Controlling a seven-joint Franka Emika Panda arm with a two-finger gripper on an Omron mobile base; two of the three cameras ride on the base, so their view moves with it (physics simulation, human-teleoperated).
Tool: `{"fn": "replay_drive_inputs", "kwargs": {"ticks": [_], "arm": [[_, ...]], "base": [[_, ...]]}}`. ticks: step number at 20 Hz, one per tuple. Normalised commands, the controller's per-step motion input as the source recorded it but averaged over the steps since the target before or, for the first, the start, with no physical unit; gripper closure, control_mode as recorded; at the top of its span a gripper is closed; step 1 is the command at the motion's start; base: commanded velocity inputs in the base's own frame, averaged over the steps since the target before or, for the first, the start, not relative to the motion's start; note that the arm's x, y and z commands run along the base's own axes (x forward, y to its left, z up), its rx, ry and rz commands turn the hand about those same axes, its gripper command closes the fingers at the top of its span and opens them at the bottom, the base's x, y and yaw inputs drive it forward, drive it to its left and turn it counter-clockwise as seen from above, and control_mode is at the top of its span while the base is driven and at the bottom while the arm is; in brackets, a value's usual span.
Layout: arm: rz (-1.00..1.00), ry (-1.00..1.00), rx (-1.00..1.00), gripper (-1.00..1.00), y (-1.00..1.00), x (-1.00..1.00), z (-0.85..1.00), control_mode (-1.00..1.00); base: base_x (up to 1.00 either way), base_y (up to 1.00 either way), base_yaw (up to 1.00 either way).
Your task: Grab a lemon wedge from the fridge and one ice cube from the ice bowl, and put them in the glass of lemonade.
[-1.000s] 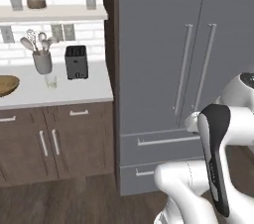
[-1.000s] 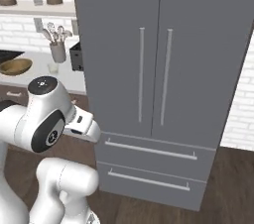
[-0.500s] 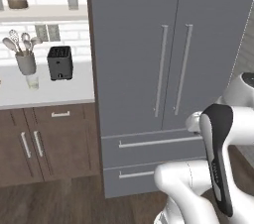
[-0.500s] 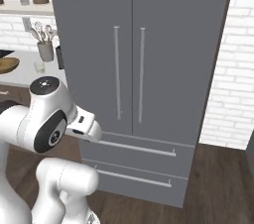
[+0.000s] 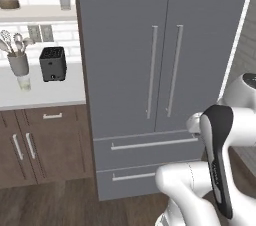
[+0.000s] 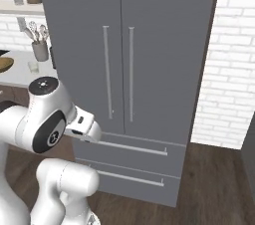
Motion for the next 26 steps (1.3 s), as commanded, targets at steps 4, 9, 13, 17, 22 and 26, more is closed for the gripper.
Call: {"fn": "replay_drive_inputs", "kwargs": {"ticks": [4, 9, 13, 17, 22, 26], "arm": [[0.00, 0.00, 0.00, -1.00, 0.00, 0.00, 0.00, 1.00], [0.00, 0.00, 0.00, -1.00, 0.00, 0.00, 0.00, 1.00], [0.00, 0.00, 0.00, -1.00, 0.00, 0.00, 0.00, 1.00], [0.00, 0.00, 0.00, -1.00, 0.00, 0.00, 0.00, 1.00], [0.00, 0.00, 0.00, -1.00, 0.00, 0.00, 0.00, 1.00], [0.00, 0.00, 0.00, -1.00, 0.00, 0.00, 0.00, 1.00]], "base": [[0.00, 0.00, 0.00], [0.00, 0.00, 0.00], [0.00, 0.07, 0.00], [0.00, 0.08, 0.00], [0.00, 0.02, 0.00], [0.02, 0.00, 0.00]]}}
